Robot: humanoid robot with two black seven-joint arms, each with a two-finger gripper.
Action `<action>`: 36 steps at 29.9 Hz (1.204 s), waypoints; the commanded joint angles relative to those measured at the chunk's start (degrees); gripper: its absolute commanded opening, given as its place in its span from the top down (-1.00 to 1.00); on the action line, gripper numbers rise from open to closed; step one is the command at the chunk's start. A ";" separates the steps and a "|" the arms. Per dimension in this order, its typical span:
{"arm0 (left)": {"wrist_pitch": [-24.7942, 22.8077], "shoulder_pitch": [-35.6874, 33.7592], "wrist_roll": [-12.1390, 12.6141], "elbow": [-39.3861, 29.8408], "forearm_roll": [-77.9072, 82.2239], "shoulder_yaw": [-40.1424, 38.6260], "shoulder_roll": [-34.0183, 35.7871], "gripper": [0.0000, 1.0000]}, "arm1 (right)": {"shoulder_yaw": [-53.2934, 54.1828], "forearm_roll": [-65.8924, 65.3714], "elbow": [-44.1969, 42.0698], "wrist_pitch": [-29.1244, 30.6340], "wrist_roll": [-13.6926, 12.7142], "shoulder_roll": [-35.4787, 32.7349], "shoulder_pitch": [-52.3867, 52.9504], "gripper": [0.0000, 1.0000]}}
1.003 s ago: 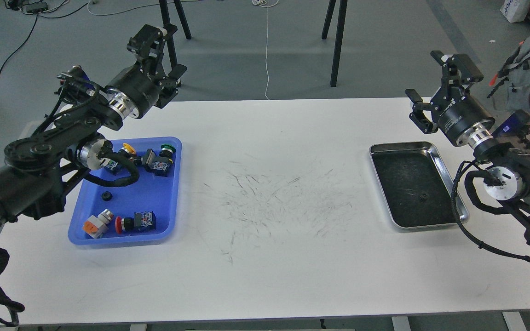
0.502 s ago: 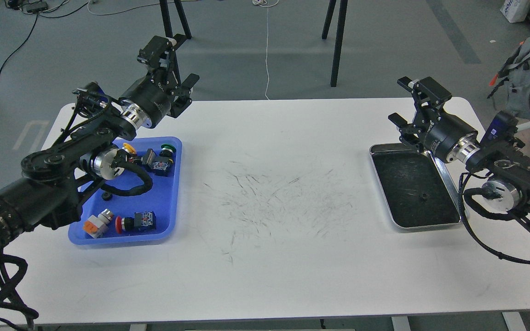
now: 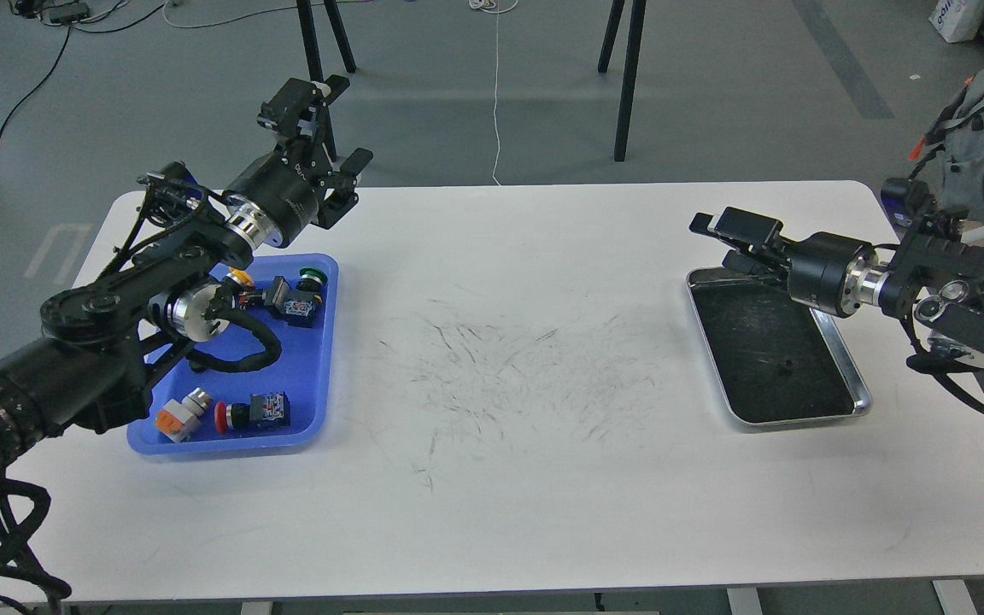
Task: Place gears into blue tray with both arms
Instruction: 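Lower the right gripper into the dark metal tray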
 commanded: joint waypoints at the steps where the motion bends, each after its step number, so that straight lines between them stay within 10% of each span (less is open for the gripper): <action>1: -0.08 0.42 0.00 0.08 0.18 0.22 0.08 -0.99 | -0.18 -9.12 0.30 -0.01 0.00 -0.39 0.74 -0.95; 36: -0.78 3.14 0.00 2.02 1.15 0.92 1.13 -0.99 | -17.94 -48.25 0.38 0.08 0.00 -2.32 12.78 -0.95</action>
